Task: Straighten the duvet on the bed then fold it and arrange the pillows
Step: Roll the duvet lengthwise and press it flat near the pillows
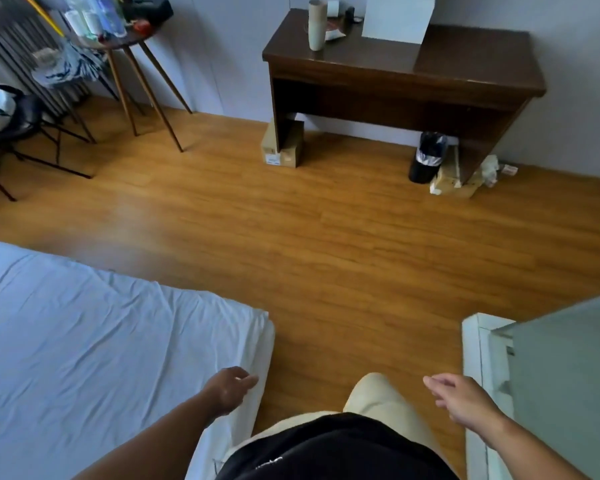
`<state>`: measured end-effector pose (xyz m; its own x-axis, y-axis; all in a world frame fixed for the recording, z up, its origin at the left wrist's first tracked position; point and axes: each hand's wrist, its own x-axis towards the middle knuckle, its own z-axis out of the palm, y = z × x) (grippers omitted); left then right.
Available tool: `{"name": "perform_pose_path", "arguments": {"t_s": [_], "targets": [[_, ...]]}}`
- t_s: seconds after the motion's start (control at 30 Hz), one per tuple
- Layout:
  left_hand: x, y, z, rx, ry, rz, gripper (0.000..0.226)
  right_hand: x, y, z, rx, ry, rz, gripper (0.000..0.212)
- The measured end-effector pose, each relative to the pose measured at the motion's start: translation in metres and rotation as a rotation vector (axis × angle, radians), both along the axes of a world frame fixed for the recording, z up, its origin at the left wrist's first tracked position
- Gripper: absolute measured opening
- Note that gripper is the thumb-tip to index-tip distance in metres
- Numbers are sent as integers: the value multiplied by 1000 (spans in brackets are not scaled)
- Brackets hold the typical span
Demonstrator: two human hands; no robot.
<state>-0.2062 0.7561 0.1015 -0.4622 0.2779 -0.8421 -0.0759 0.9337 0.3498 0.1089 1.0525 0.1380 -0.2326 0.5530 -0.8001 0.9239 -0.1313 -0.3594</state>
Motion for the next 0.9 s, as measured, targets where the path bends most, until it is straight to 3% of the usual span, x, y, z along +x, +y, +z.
{"name": "perform_pose_path", "arguments": {"t_s": [0.23,0.5,0.7,0.9], "targets": [[-98,115,-12,-33,70,89,35,-141,161,-18,-17,7,162,19],[-165,214,15,79,23,524,36,-343,315,-3,-13,-55,549,26],[-246,222,-7,87,-67,828,33,-514,348,-11,-4,-23,665,23],[-357,193,-35,11,-163,857,35,-680,331,-7,-8,-80,752,21]]}}
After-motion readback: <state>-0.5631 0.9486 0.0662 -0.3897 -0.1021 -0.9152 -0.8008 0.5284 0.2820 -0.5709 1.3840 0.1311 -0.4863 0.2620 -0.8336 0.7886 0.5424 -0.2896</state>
